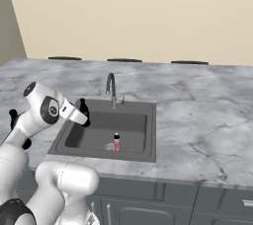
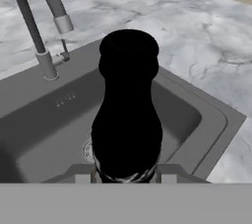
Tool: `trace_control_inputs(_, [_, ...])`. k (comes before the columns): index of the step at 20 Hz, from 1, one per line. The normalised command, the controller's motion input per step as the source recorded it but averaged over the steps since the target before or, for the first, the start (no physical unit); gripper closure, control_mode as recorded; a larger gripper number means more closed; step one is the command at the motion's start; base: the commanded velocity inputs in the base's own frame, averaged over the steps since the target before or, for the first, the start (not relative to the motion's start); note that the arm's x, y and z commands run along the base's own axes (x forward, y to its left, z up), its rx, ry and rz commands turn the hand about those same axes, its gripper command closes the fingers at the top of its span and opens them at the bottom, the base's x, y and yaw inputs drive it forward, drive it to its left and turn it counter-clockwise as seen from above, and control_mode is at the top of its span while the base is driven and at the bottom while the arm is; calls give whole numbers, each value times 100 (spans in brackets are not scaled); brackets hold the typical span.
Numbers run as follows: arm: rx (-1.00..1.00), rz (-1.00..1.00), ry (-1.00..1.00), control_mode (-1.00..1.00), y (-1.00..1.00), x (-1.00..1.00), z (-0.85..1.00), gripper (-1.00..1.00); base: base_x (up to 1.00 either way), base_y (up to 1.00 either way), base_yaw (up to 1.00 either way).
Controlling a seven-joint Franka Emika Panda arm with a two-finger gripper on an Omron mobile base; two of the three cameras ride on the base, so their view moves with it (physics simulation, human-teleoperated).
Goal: Place the large bottle from the dining counter next to the other large bottle outside the sink, and place the small bottle from the dining counter next to the other small bottle inside the sink.
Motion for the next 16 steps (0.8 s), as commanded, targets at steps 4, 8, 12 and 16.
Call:
trace_control_inputs(4, [0,-13,0,-100,1,49,-36,100,0,0,0])
trace_control_inputs(8, [0,-10,0,-100,10,46,-25,100,0,0,0])
trace_control_inputs(12, [0,-3,0,-100,6,30,-15,100,0,0,0])
trace_control_inputs(16, [1,0,0,-100,-4,0,-2,100,0,0,0])
